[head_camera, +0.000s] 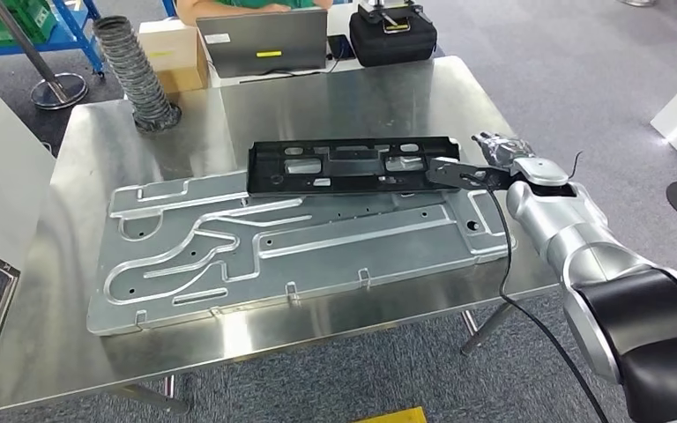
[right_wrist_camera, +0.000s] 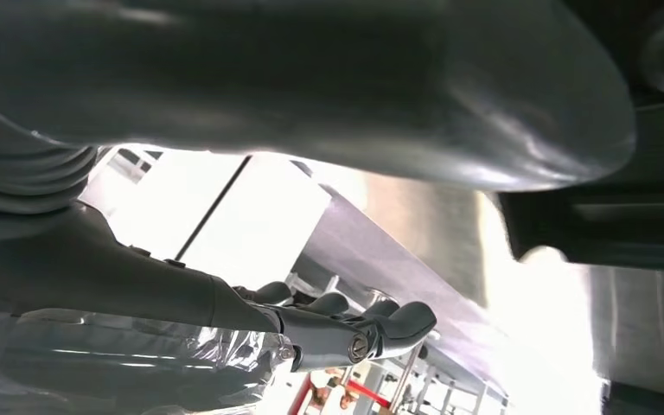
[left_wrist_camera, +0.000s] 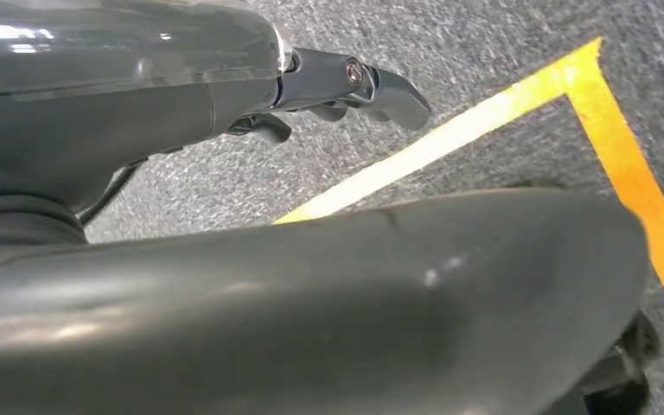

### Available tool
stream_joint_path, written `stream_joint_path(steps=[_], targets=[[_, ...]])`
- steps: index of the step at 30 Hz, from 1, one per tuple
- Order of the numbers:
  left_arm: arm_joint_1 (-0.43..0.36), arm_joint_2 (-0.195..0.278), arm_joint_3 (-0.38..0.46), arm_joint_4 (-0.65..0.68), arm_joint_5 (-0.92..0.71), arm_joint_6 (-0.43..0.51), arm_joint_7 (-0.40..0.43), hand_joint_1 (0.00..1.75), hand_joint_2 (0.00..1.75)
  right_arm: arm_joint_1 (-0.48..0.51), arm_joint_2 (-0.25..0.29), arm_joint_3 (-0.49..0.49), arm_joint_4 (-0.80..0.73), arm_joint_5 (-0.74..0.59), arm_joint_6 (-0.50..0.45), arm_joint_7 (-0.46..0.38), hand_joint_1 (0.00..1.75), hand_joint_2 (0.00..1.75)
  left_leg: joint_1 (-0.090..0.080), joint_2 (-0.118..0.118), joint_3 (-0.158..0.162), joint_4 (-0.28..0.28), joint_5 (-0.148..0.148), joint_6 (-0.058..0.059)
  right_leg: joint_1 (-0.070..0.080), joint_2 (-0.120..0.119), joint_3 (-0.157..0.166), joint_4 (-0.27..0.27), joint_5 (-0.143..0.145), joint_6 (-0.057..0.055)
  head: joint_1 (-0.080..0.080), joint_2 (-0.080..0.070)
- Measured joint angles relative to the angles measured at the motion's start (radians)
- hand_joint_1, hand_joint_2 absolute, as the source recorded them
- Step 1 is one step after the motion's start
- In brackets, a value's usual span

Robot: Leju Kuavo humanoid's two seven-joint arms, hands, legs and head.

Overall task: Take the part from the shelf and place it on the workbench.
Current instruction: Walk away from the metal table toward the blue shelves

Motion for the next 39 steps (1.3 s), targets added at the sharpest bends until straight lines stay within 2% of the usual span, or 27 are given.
stream_joint_path(steps=[2, 3, 5, 6, 7, 8, 10, 12, 14, 16, 17, 19, 21, 22, 23, 24, 26, 27, 28, 31, 32, 33, 34, 36, 37, 38, 39], targets=[[-0.001, -0.002, 0.000, 0.000, -0.002, 0.000, 0.000, 0.00, 0.00, -0.005, -0.004, 0.000, 0.000, 0.001, 0.004, -0.001, 0.00, 0.00, 0.004, 0.001, 0.002, -0.013, 0.011, 0.012, -0.001, 0.000, -0.010, 0.024, -0.022, 0.010, 0.000, 0.000], [-0.003, -0.003, 0.000, 0.000, -0.002, -0.001, 0.000, 0.00, 0.00, -0.008, -0.008, 0.000, 0.000, 0.001, 0.006, -0.001, 0.00, 0.00, 0.006, 0.002, 0.002, -0.019, 0.016, 0.016, -0.002, -0.001, -0.028, 0.067, -0.051, 0.014, 0.000, 0.000], [-0.004, -0.005, -0.001, 0.000, -0.003, -0.002, 0.000, 0.00, 0.00, -0.012, -0.012, 0.002, 0.002, 0.001, 0.010, -0.001, 0.00, 0.00, 0.005, 0.003, -0.001, -0.019, 0.019, 0.020, -0.003, -0.001, -0.084, 0.201, -0.120, 0.020, 0.000, 0.000], [-0.004, -0.005, -0.001, 0.000, -0.002, -0.004, 0.000, 0.00, 0.00, -0.012, -0.014, 0.003, 0.003, 0.001, 0.010, -0.001, 0.00, 0.00, 0.004, 0.003, -0.003, -0.018, 0.020, 0.020, -0.003, -0.001, -0.108, 0.258, -0.141, 0.023, 0.000, 0.000], [-0.004, -0.006, -0.001, 0.000, -0.002, -0.005, 0.000, 0.00, 0.00, -0.012, -0.014, 0.004, 0.005, 0.001, 0.011, -0.001, 0.00, 0.00, 0.004, 0.003, -0.005, -0.016, 0.021, 0.020, -0.004, -0.001, -0.117, 0.283, -0.143, 0.025, 0.000, 0.000], [-0.004, -0.006, -0.001, 0.000, -0.001, -0.006, 0.000, 0.00, 0.00, -0.012, -0.015, 0.005, 0.006, 0.001, 0.011, -0.001, 0.00, 0.00, 0.004, 0.003, -0.007, -0.013, 0.021, 0.019, -0.006, -0.002, -0.107, 0.267, -0.126, 0.026, 0.000, 0.000], [-0.005, -0.009, -0.001, 0.000, 0.001, -0.009, 0.000, 0.00, 0.00, -0.015, -0.015, 0.006, 0.006, 0.001, 0.011, -0.001, 0.00, 0.00, 0.005, 0.002, -0.010, -0.003, 0.018, 0.015, -0.010, -0.003, -0.039, 0.138, -0.065, 0.026, 0.000, 0.000], [-0.008, -0.011, 0.000, 0.000, 0.001, -0.010, 0.000, 0.00, 0.00, -0.018, -0.015, 0.007, 0.006, 0.001, 0.011, -0.002, 0.00, 0.00, 0.002, 0.001, -0.019, 0.009, 0.015, 0.005, -0.008, -0.002, 0.013, 0.032, -0.030, 0.019, 0.000, 0.000], [-0.008, -0.011, 0.000, 0.000, 0.002, -0.010, 0.001, 0.00, 0.00, -0.020, -0.015, 0.008, 0.006, 0.002, 0.011, -0.003, 0.00, 0.00, -0.001, -0.001, -0.026, 0.013, 0.018, -0.006, -0.002, 0.000, 0.015, 0.016, -0.026, 0.005, 0.000, 0.000], [-0.007, -0.011, 0.000, 0.000, 0.002, -0.011, 0.001, 0.00, 0.00, -0.020, -0.015, 0.011, 0.006, 0.002, 0.010, -0.004, 0.00, 0.00, 0.001, -0.001, -0.032, 0.017, 0.015, -0.017, -0.004, 0.000, 0.008, 0.014, -0.018, -0.009, 0.000, 0.000], [-0.007, -0.012, 0.000, 0.000, 0.002, -0.012, 0.002, 0.00, 0.00, -0.021, -0.015, 0.013, 0.006, 0.002, 0.010, -0.004, 0.00, 0.00, 0.002, 0.000, -0.040, 0.035, -0.002, -0.022, -0.005, -0.001, 0.005, 0.012, -0.014, -0.016, 0.000, 0.000], [-0.007, -0.013, 0.000, 0.000, 0.002, -0.012, 0.002, 0.00, 0.00, -0.022, -0.015, 0.015, 0.005, 0.002, 0.009, -0.004, 0.00, 0.00, 0.004, 0.001, -0.075, 0.128, -0.069, -0.031, -0.007, -0.004, -0.002, 0.010, -0.006, -0.028, 0.000, 0.000], [-0.008, -0.013, 0.000, 0.000, 0.002, -0.013, 0.003, 0.00, 0.00, -0.022, -0.015, 0.017, 0.006, 0.002, 0.009, -0.004, 0.00, 0.00, 0.005, 0.001, -0.116, 0.249, -0.134, -0.035, -0.005, -0.006, -0.011, 0.010, 0.001, -0.032, 0.000, 0.000], [-0.008, -0.013, 0.000, 0.000, 0.002, -0.013, 0.003, 0.00, 0.00, -0.021, -0.015, 0.018, 0.007, 0.002, 0.009, -0.004, 0.00, 0.00, 0.006, 0.001, -0.122, 0.280, -0.145, -0.035, -0.003, -0.006, -0.016, 0.011, 0.004, -0.032, 0.000, 0.000], [-0.008, -0.013, 0.000, 0.000, 0.002, -0.014, 0.003, 0.00, 0.00, -0.021, -0.015, 0.019, 0.008, 0.003, 0.009, -0.004, 0.00, 0.00, 0.005, 0.001, -0.111, 0.276, -0.138, -0.033, -0.002, -0.006, -0.020, 0.011, 0.008, -0.032, 0.000, 0.000], [-0.008, -0.013, 0.000, 0.000, 0.002, -0.014, 0.003, 0.00, 0.00, -0.021, -0.015, 0.020, 0.008, 0.003, 0.008, -0.004, 0.00, 0.00, 0.005, 0.001, -0.081, 0.234, -0.116, -0.028, -0.001, -0.005, -0.023, 0.011, 0.011, -0.031, 0.000, 0.000], [-0.011, -0.013, 0.000, 0.000, 0.004, -0.015, 0.004, 0.00, 0.00, -0.021, -0.014, 0.020, 0.008, 0.003, 0.008, -0.004, 0.00, 0.00, 0.000, 0.001, 0.004, 0.097, -0.068, -0.013, 0.002, -0.004, -0.027, 0.011, 0.018, -0.026, 0.000, 0.000], [-0.013, -0.013, 0.000, 0.000, 0.005, -0.016, 0.005, 0.00, 0.00, -0.021, -0.014, 0.020, 0.008, 0.003, 0.007, -0.004, 0.00, 0.00, -0.003, 0.001, 0.033, 0.045, -0.054, -0.007, 0.003, -0.005, -0.029, 0.012, 0.022, -0.022, 0.000, 0.000], [-0.014, -0.013, 0.000, 0.000, 0.006, -0.016, 0.006, 0.00, 0.00, -0.021, -0.015, 0.021, 0.008, 0.003, 0.007, -0.003, 0.00, 0.00, -0.006, 0.000, 0.047, 0.016, -0.049, -0.003, 0.003, -0.005, -0.032, 0.012, 0.026, -0.016, 0.000, 0.000], [-0.015, -0.014, 0.000, 0.000, 0.009, -0.014, 0.008, 0.00, 0.00, -0.020, -0.013, 0.021, 0.008, 0.003, 0.006, -0.001, 0.00, 0.00, -0.007, 0.001, 0.043, -0.001, -0.033, 0.006, -0.001, -0.005, -0.038, 0.010, 0.037, 0.004, 0.000, 0.000], [-0.016, -0.015, 0.000, 0.000, 0.009, -0.014, 0.009, 0.00, 0.00, -0.021, -0.013, 0.021, 0.009, 0.003, 0.005, -0.001, 0.00, 0.00, -0.005, 0.003, 0.041, -0.008, -0.023, 0.012, -0.002, -0.005, -0.044, 0.019, 0.025, 0.009, 0.000, 0.000], [-0.018, -0.016, 0.000, 0.000, 0.009, -0.014, 0.010, 0.00, 0.00, -0.021, -0.013, 0.021, 0.009, 0.002, 0.005, 0.000, 0.00, 0.00, -0.003, 0.005, 0.036, -0.015, -0.011, 0.017, -0.002, -0.004, -0.055, 0.046, -0.003, 0.013, 0.000, 0.000], [-0.019, -0.017, 0.000, 0.000, 0.009, -0.014, 0.010, 0.00, 0.00, -0.022, -0.013, 0.021, 0.010, 0.002, 0.005, 0.000, 0.00, 0.00, -0.002, 0.006, 0.028, -0.019, -0.002, 0.021, -0.004, -0.004, -0.073, 0.095, -0.044, 0.016, 0.000, 0.000], [-0.020, -0.017, 0.000, 0.000, 0.009, -0.013, 0.010, 0.00, 0.00, -0.020, -0.014, 0.021, 0.011, 0.002, 0.005, 0.001, 0.00, 0.00, -0.002, 0.006, 0.006, -0.017, 0.013, 0.024, -0.004, -0.004, -0.113, 0.224, -0.125, 0.022, 0.000, 0.000], [-0.020, -0.017, 0.000, 0.000, 0.009, -0.013, 0.011, 0.00, 0.00, -0.018, -0.014, 0.021, 0.012, 0.002, 0.005, 0.001, 0.00, 0.00, -0.002, 0.006, -0.006, -0.014, 0.020, 0.023, -0.005, -0.004, -0.121, 0.269, -0.142, 0.025, 0.000, 0.000], [-0.019, -0.017, 0.000, 0.000, 0.009, -0.012, 0.011, 0.00, 0.00, -0.016, -0.014, 0.021, 0.013, 0.002, 0.004, 0.001, 0.00, 0.00, -0.002, 0.006, -0.018, -0.010, 0.026, 0.022, -0.007, -0.004, -0.113, 0.280, -0.139, 0.027, 0.000, 0.000], [-0.019, -0.018, 0.000, 0.000, 0.009, -0.012, 0.011, 0.00, 0.00, -0.015, -0.014, 0.022, 0.013, 0.002, 0.004, 0.001, 0.00, 0.00, -0.001, 0.006, -0.030, -0.004, 0.031, 0.019, -0.009, -0.004, -0.086, 0.254, -0.119, 0.029, 0.000, 0.000]])
